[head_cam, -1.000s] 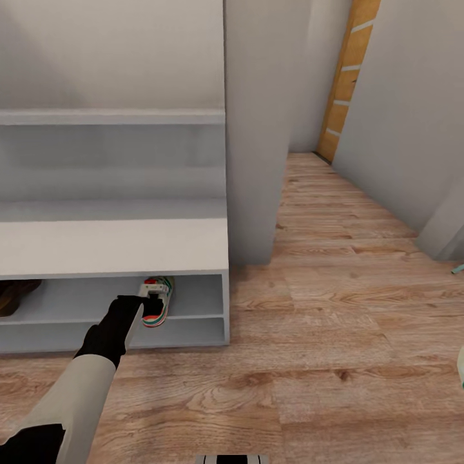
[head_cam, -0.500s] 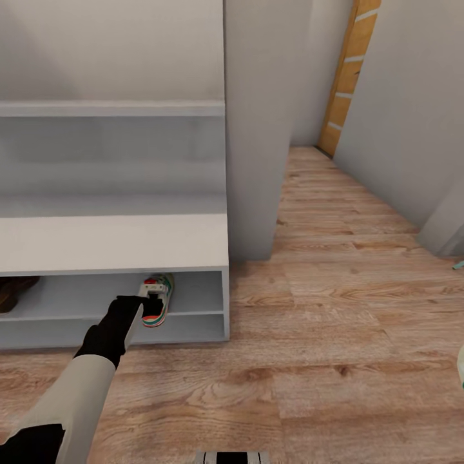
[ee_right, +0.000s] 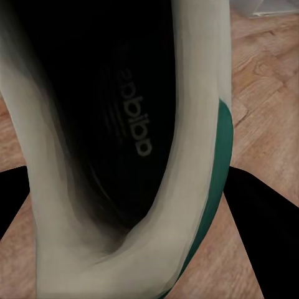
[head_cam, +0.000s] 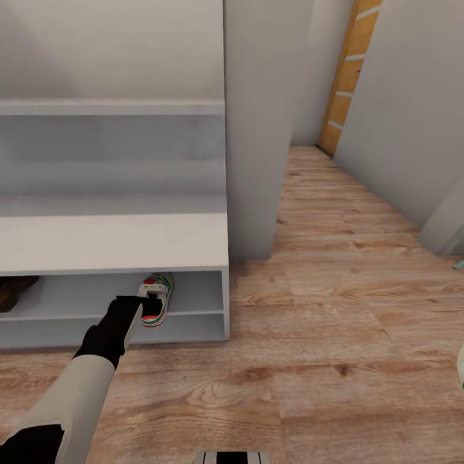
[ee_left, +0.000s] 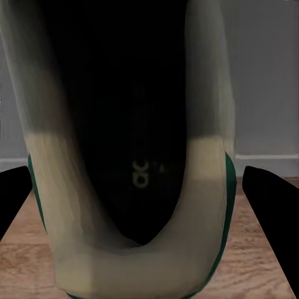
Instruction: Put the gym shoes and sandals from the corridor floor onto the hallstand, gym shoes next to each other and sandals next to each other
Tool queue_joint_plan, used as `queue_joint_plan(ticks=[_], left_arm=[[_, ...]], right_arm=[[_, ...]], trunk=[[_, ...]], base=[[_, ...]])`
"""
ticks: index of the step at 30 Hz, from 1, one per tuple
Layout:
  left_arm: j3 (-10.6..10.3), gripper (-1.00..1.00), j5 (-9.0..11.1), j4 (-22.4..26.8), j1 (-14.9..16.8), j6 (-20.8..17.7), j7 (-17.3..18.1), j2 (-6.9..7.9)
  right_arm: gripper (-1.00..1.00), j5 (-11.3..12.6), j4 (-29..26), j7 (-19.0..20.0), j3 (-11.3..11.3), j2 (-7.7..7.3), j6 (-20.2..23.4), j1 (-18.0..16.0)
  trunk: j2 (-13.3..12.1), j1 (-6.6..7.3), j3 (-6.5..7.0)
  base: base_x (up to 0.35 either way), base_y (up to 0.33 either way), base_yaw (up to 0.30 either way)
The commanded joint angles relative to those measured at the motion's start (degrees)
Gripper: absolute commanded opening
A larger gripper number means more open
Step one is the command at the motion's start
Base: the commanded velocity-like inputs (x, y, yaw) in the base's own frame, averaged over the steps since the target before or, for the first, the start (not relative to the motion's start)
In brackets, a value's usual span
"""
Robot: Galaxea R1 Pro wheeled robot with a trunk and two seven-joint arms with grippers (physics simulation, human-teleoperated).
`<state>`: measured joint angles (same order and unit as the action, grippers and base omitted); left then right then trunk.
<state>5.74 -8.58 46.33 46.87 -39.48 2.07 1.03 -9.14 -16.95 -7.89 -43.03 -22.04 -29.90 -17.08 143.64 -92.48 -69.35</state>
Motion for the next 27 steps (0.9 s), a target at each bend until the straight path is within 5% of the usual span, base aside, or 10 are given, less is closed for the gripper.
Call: queue_joint_plan(ticks=[1, 27], left_arm=[[0.07, -1.00, -0.38, 0.07, 0.01, -0.22, 0.22, -0.01], [0.01, -1.00, -0.41, -0.19, -0.02, -0.08, 0.12, 0.03]], right_arm=[[-1.00, -0.60, 0.08, -0.28, -0.21, 0.01, -0.16, -0.06], [-1.00, -0.61, 0.08, -0.28, -0.21, 0.07, -0.16, -0.06]], trunk=[[0.02, 0.01, -0.04], [0.02, 0.01, -0.04]], base=[[0.082, 0.000, 0.000], [0.081, 0.000, 0.000]])
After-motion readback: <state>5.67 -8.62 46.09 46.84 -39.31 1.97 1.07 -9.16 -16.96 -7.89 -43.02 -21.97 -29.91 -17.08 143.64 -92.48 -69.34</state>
